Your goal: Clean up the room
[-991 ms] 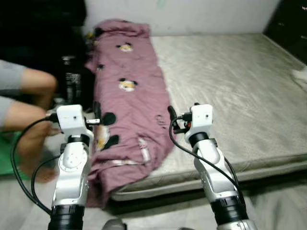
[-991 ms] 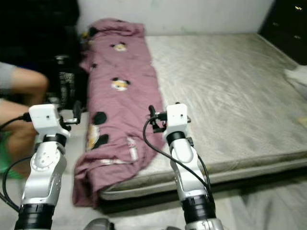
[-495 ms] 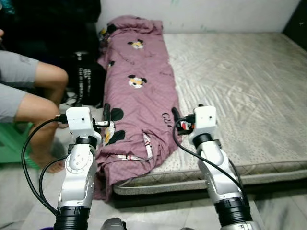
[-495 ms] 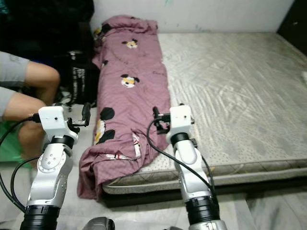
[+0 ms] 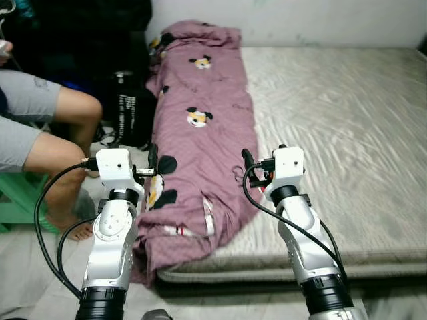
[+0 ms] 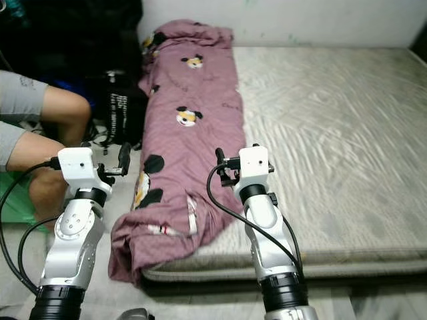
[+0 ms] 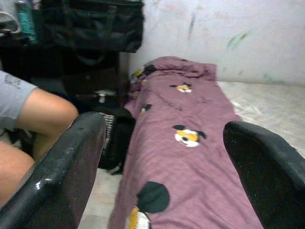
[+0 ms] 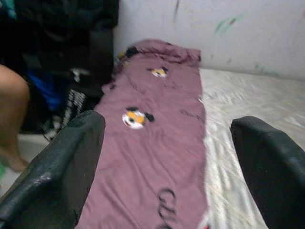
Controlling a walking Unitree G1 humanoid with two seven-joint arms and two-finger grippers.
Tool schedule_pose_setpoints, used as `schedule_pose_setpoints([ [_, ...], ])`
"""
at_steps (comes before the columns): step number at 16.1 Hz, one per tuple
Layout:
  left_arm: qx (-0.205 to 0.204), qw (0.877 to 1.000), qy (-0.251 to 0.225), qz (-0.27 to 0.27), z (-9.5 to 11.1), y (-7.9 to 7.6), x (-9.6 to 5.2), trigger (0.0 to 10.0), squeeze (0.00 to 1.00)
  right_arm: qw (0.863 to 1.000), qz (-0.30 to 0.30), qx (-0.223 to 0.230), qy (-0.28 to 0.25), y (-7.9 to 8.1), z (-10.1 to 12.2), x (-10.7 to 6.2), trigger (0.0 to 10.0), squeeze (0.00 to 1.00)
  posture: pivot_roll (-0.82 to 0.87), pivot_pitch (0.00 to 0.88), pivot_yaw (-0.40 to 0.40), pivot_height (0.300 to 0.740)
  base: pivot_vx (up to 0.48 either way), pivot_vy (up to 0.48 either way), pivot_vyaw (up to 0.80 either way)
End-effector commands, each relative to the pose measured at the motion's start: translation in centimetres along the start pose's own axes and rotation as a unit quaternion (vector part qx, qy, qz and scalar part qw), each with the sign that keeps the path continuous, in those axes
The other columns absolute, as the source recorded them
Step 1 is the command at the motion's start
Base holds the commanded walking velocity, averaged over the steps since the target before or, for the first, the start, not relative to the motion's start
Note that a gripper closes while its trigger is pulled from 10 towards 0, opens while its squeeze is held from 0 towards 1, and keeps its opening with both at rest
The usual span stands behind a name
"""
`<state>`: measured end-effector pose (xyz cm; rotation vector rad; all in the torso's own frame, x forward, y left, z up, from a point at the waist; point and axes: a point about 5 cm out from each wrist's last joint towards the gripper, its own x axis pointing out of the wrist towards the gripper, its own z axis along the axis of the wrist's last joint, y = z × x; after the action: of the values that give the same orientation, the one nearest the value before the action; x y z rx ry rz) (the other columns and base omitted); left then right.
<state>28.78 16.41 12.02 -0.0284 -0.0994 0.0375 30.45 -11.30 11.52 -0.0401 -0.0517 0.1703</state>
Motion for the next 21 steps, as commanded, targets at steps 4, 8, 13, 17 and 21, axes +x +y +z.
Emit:
schedule_pose_setpoints([
  [4, 0.05, 0.998, 0.023, 0.022, -0.4, 0.0, 0.3, 10.0, 0.0, 1.0, -0.006, 0.005, 0.005, -0.4, -0.2, 0.1, 10.0, 0.0, 0.05, 0.0, -0.01, 0.74, 0.077, 0.0, 0.0],
  [8, 0.013, 1.0, 0.02, -0.016, -0.5, 0.1, -0.2, 10.0, 0.0, 1.0, -0.012, 0.007, 0.007, -0.6, -0.3, 0.0, 10.0, 0.0, 0.05, 0.0, -0.009, 0.74, 0.0, 0.0, 0.0],
  [13, -0.007, 1.0, -0.014, -0.018, 0.4, 0.2, -0.6, 10.0, 0.0, 1.0, -0.012, 0.01, 0.009, -0.6, -0.4, 0.0, 10.0, 0.0, 0.06, 0.0, -0.009, 0.74, 0.0, 0.0, 0.0],
  [17, -0.008, 0.999, 0.001, -0.036, 0.2, 0.5, -1.8, 10.0, 0.0, 0.999, -0.014, 0.029, 0.02, -0.7, -0.6, -0.3, 10.0, 0.0, 0.07, 0.0, -0.009, 0.74, 0.0, 0.0, 0.0],
  [21, 0.019, 0.999, 0.011, -0.03, 0.3, 1.2, -2.9, 10.0, 0.0, 0.999, -0.011, 0.03, 0.022, -0.7, -0.5, -0.5, 10.0, 0.0, 0.07, 0.005, -0.009, 0.731, 0.0, 0.0, 0.0],
])
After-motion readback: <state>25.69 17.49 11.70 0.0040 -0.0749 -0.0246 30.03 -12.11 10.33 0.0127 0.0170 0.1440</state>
